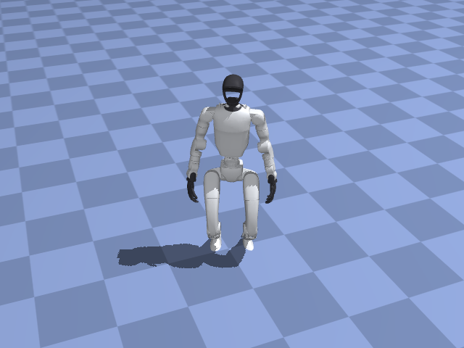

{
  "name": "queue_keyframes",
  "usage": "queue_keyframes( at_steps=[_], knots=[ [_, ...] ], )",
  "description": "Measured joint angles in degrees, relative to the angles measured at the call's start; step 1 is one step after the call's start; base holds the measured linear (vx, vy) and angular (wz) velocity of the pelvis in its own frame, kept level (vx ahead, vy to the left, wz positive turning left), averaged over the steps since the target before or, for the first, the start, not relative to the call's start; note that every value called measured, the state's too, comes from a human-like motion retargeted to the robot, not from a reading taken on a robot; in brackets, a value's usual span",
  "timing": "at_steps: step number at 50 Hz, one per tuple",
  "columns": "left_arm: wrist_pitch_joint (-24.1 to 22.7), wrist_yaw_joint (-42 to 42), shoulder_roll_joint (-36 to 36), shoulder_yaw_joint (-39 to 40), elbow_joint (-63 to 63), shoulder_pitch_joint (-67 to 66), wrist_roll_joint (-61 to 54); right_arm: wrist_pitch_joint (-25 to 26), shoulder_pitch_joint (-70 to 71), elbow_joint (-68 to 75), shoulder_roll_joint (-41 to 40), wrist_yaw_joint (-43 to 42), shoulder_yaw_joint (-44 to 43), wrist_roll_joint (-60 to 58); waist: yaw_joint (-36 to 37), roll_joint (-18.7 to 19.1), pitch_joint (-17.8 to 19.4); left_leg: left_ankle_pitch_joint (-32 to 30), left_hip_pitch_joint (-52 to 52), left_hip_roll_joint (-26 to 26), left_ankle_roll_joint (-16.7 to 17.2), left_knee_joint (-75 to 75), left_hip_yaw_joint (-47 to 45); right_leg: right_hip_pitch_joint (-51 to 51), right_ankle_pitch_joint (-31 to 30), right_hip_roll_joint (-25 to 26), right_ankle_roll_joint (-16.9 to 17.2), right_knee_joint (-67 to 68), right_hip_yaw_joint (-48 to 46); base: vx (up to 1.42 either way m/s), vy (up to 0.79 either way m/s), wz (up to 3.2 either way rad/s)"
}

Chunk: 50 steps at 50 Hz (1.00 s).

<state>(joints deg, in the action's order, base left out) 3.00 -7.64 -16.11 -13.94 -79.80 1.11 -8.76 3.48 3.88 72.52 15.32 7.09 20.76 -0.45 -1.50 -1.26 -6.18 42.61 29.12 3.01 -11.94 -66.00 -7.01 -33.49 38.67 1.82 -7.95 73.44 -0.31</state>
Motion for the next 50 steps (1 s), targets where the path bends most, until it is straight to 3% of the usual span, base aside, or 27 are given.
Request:
queue_keyframes(
  at_steps=[4,7,11,13,15,17,20,22,25,27,29,31,34,35,38,41,44,47,50],
  knots=[
    [0.4,-0.3,0.9,-1.2,0.9,-0.4,1.5,-0.5,-0.5,-1.4,0.0,0.0,0.3,-1.0,-0.8,-0.4,1.0,6.5,3.2,-0.2,0.5,-8.4,-0.6,-2.4,6.6,-1.1,0.4,7.1,-0.8,-0.08,0.00,0.06],
    [1.1,0.1,1.5,-2.0,1.3,0.4,4.4,-0.6,0.8,-1.8,-0.1,-0.8,-0.3,-3.4,-2.7,-1.7,0.9,7.4,8.2,-0.9,-0.2,-11.8,-2.2,-6.6,11.3,-4.5,0.8,11.5,-1.7,-0.14,-0.01,0.44],
    [0.5,0.9,1.9,-0.9,1.5,0.9,3.3,-0.2,1.3,-2.2,-0.2,-1.6,-3.0,-3.3,-3.3,-2.1,0.0,7.4,7.5,-2.1,-0.9,-8.7,-2.8,-6.4,10.8,-4.6,-0.5,9.9,-0.5,0.05,0.01,0.26],
    [-0.1,1.0,1.7,0.1,1.7,0.2,0.0,0.3,0.7,-2.8,0.1,-1.5,-3.7,-1.7,-2.2,-1.4,0.8,5.7,2.0,-2.2,-0.1,-4.2,-2.0,-1.4,6.6,-2.1,-1.8,4.5,0.9,0.23,0.03,-0.28],
    [0.2,0.4,1.7,1.9,2.0,-0.5,-4.6,1.2,0.2,-3.2,0.5,-1.0,-3.9,0.5,-1.1,0.0,-0.1,-6.3,-1.2,-1.2,2.4,2.3,-1.7,1.3,-5.6,0.7,-1.9,-3.3,2.2,0.17,0.01,-0.33],
    [0.6,0.2,1.6,2.8,2.1,-0.9,-7.8,1.7,-0.1,-3.4,1.1,-0.6,-3.4,2.0,-0.9,0.5,-2.2,-16.2,-0.2,-0.7,4.3,6.1,-2.5,0.2,-13.1,0.5,-1.1,-7.5,2.2,0.08,0.00,-0.08],
    [1.0,0.9,1.1,3.1,1.9,-1.1,-10.1,1.6,-0.4,-3.4,2.0,-0.4,-3.1,3.4,-0.4,0.7,-3.9,-20.3,2.1,-1.6,5.2,6.8,-1.6,-1.5,-16.0,0.8,-0.3,-8.8,2.5,0.00,0.00,0.00],
    [0.8,1.5,0.8,3.1,2.2,-1.4,-9.9,1.4,-0.4,-3.4,2.3,-0.8,-3.2,3.9,-0.1,0.6,-4.1,-18.7,2.7,-2.0,4.4,5.3,-1.0,-1.9,-15.3,1.1,-0.2,-7.5,2.4,-0.03,-0.01,-0.07],
    [0.5,1.7,0.4,2.8,2.5,-2.0,-7.7,1.0,-0.3,-3.4,2.4,-1.5,-3.5,3.8,0.2,0.3,-3.7,-9.3,3.1,-2.0,2.4,0.4,-0.6,-2.0,-8.8,1.7,0.2,-3.3,1.7,-0.09,-0.01,-0.13],
    [0.4,1.8,0.4,1.8,2.3,-2.3,-4.9,0.6,-0.1,-3.3,2.2,-2.4,-3.3,2.2,0.2,-0.1,-2.8,1.9,3.8,-1.3,1.1,-5.2,-1.1,-2.5,0.7,1.1,0.9,1.7,0.3,-0.11,-0.02,-0.02],
    [0.8,2.1,0.4,0.6,1.7,-1.3,-0.3,0.3,1.0,-2.6,1.8,-3.3,-3.7,-0.7,-1.0,-1.4,-1.3,7.4,5.3,-1.6,0.1,-8.4,-2.8,-3.5,8.7,-1.9,2.3,6.5,-1.2,-0.14,-0.03,0.60],
    [0.9,2.2,0.7,0.7,0.6,0.4,2.8,0.4,2.3,-1.4,1.0,-3.8,-4.8,-2.9,-2.7,-3.1,-0.2,7.4,5.9,-2.9,-0.9,-8.1,-4.2,-4.1,11.3,-4.5,2.6,8.5,-1.3,-0.07,-0.02,0.80],
    [0.2,1.7,1.6,1.9,0.1,0.0,0.8,0.8,1.0,-0.5,0.0,-2.8,-5.5,-2.6,-2.3,-2.9,0.9,6.2,0.4,-3.8,-0.8,-3.8,-3.7,0.6,7.2,-2.4,0.6,4.3,1.1,0.12,0.02,-0.01],
    [0.2,1.3,1.8,2.4,0.1,-0.4,-0.8,1.1,0.4,-0.4,-0.1,-2.3,-5.4,-2.0,-1.4,-1.8,1.2,4.4,-2.1,-2.8,0.2,-1.9,-3.2,2.8,4.1,-0.4,-0.7,1.2,1.5,0.16,0.02,-0.49],
    [1.1,-0.3,2.4,3.6,0.3,-1.6,-5.0,2.1,-1.2,-1.0,0.2,-0.4,-4.5,-0.5,-0.9,-0.2,-0.5,-9.9,-3.3,-1.6,2.8,3.6,-3.5,2.9,-8.2,0.9,-2.0,-4.3,2.2,0.07,0.00,-0.18],
    [1.7,-0.4,2.4,3.2,0.8,-2.4,-6.5,1.9,-2.4,-2.1,0.8,0.5,-4.0,0.7,-1.0,0.1,-1.7,-13.7,-1.6,-2.7,3.1,4.2,-2.4,0.8,-10.7,0.9,-2.2,-4.0,2.7,0.00,0.00,0.00],
    [1.2,0.3,2.0,2.4,1.9,-3.2,-5.5,1.1,-3.1,-3.6,1.5,-0.2,-4.0,1.6,-1.1,0.1,-1.7,-8.8,-0.2,-3.0,2.0,1.0,-1.9,-0.7,-7.1,0.9,-2.2,-1.0,2.3,-0.07,-0.01,-0.03],
    [0.8,0.7,1.8,1.0,2.6,-3.6,-2.9,0.4,-3.1,-4.6,1.8,-1.4,-4.1,1.0,-1.2,-0.3,-1.2,3.3,1.3,-2.8,1.6,-4.9,-2.2,-2.2,2.4,0.1,-1.5,4.6,0.8,-0.11,-0.03,0.06],
    [1.2,1.8,1.7,-1.2,2.8,-2.4,2.0,0.1,-1.4,-4.3,2.0,-3.4,-4.0,-1.7,-3.2,-2.5,-0.9,7.4,6.0,-4.5,1.1,-8.4,-4.0,-6.3,11.3,-5.5,0.1,11.1,-1.5,-0.18,-0.05,0.60]
  ],
)
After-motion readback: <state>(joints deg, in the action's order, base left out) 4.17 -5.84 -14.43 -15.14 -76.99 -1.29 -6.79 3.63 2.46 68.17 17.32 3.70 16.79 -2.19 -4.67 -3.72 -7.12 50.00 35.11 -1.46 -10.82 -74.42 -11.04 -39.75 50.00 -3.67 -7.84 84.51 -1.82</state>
